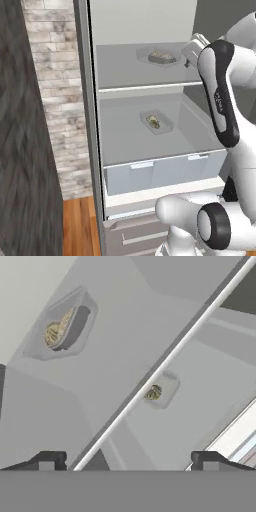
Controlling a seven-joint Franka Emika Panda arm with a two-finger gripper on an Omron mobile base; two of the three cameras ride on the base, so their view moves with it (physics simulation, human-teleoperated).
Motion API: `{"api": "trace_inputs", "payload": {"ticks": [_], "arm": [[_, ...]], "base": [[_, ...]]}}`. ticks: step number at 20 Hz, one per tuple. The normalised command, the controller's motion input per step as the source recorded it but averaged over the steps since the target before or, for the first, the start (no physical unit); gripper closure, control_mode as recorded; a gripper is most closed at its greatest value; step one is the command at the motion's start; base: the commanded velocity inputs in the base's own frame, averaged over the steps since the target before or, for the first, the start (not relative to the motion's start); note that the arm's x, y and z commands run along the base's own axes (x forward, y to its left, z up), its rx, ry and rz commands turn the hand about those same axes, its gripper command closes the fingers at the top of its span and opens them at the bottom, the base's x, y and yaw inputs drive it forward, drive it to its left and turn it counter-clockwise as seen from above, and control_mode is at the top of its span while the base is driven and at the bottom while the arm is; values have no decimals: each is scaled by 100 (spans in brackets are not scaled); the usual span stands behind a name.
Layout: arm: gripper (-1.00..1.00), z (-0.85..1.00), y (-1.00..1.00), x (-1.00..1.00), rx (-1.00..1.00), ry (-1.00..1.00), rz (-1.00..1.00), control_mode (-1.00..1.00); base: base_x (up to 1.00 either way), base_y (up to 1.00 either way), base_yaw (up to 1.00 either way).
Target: Place two dumplings into each of the tupperware containers and then place the containers in the fridge.
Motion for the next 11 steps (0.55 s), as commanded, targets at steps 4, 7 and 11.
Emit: {"api": "trace_inputs", "payload": {"ticks": [4, 7, 11], "arm": [[-100, -3, 15, -100, -5, 18, 12, -100], [-100, -16, 17, -100, -13, 19, 11, -100], [-100, -16, 5, -100, -16, 19, 12, -100]], "base": [[0, 0, 0], [0, 0, 0], [0, 0, 0]]}}
